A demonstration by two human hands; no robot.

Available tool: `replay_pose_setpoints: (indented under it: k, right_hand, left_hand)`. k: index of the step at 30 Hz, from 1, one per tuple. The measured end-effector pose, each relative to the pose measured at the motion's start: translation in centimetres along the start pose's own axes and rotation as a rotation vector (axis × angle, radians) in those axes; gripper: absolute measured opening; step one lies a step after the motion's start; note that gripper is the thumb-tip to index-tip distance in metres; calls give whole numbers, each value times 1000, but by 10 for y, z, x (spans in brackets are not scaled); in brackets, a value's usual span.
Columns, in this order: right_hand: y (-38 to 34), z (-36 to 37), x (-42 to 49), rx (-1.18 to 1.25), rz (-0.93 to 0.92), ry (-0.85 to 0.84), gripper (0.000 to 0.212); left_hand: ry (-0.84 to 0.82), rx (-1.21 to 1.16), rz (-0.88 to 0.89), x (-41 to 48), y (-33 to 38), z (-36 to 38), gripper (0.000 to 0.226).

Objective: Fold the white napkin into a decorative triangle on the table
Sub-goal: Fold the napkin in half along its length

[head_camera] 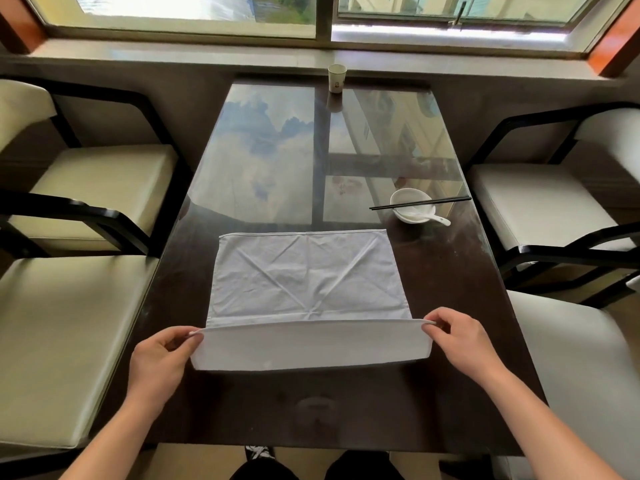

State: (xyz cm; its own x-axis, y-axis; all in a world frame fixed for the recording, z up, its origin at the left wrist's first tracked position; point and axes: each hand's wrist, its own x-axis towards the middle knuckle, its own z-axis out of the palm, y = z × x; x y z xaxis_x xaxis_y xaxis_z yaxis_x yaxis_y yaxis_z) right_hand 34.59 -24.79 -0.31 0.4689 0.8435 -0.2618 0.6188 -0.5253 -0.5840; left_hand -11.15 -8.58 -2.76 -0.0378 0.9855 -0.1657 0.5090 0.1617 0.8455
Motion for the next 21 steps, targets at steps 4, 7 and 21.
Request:
replay_pose_setpoints:
  k: [4,7,21]
  right_hand:
    - [-5,2,17,13,17,52,12]
    - [-9,1,28,21,29,94,12]
    - [-46,-6,113,7,39,138,16]
  left_hand:
    - [29,-67,-43,14,4,10,15]
    - [31,-128,-73,23,10,16,12]
    - [96,-260,-155,84,58,41,6]
